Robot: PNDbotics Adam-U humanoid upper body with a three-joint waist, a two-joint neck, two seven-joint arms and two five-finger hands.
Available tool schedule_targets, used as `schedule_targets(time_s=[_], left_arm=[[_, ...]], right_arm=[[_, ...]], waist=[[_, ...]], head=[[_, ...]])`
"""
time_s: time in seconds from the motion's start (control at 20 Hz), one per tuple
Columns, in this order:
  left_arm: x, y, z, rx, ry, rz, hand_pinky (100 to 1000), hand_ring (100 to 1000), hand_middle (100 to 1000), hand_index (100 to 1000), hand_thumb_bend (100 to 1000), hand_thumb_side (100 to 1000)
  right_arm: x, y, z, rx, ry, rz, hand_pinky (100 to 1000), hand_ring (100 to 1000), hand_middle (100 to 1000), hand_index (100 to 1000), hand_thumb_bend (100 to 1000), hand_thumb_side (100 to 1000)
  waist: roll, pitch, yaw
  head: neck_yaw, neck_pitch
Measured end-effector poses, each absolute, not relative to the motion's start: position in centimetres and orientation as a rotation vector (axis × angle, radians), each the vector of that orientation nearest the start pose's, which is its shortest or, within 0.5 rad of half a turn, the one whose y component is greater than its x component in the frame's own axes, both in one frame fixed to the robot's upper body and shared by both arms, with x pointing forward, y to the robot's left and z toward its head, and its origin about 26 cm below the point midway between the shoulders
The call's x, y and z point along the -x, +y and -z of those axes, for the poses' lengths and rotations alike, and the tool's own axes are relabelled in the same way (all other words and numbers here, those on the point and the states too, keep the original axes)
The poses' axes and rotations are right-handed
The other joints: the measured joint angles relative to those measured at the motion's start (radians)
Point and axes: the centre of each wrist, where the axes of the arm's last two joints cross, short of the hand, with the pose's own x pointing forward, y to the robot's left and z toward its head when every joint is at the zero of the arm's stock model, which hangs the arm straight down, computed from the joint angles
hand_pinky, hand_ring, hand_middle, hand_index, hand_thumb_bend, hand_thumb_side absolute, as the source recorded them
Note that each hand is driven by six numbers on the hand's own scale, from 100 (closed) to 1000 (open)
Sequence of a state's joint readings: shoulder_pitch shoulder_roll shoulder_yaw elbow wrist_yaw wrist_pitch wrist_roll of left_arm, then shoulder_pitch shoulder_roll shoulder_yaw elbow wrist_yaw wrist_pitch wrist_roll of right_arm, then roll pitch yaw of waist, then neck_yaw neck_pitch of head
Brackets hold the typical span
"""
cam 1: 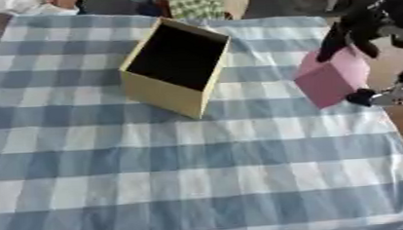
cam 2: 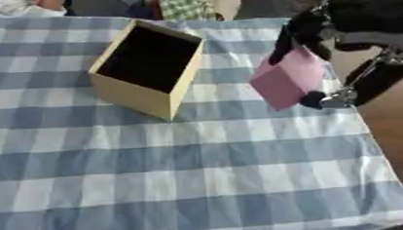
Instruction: Pick up objects on the table and place them in the box.
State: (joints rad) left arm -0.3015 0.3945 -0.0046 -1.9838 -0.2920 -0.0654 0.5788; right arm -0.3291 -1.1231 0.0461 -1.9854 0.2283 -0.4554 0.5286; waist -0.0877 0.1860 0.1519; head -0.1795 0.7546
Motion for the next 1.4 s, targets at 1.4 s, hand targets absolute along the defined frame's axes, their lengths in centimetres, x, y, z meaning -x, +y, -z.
schedule_targets(time_s=[1.4], left_arm=[[-30.8,25.4,-22.3,-0.695,-2.551,-0.067,482,643,589,689,220,859]], right_arm=[[-39.3,-28.2,-34.5,-0.759,2.530,2.304,473,318,314,483,100,100]], waist=[[-0.029,0.058,0.127]], head=[[-0.084,-0.052]])
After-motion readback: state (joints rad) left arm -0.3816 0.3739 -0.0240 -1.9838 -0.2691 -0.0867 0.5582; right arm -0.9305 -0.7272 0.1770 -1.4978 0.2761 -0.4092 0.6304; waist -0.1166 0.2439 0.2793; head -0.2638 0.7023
